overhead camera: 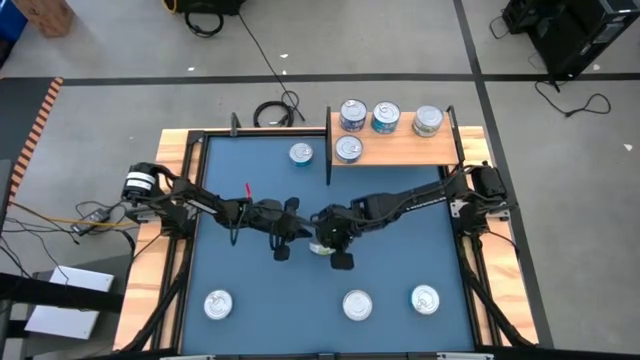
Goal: Stack canned seafood by type on shelf
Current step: Put the center green tuna can on the shelf aligned with the other green tuna cans on the shelf
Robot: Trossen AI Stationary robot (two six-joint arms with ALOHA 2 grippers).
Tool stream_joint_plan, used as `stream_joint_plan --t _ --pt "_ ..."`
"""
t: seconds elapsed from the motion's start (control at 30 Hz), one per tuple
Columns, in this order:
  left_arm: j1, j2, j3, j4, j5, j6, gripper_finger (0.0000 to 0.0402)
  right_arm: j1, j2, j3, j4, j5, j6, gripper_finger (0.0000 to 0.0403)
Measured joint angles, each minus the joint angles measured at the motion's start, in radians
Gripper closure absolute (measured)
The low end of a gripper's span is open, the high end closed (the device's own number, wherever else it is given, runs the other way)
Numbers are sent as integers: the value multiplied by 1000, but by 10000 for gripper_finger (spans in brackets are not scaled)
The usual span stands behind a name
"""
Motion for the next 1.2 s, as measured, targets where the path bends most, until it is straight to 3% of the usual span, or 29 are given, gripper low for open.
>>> stream_joint_plan --t 0.63,1.0,1.2 --pt "0 3 2 1 35 1 401 -60 -1 1 31 12 53 401" --pt "2 3 2 -17 -1 2 401 -69 -1 1 29 90 34 382" --pt "2 3 2 -24 -10 12 401 -69 -1 1 27 125 -6 353"
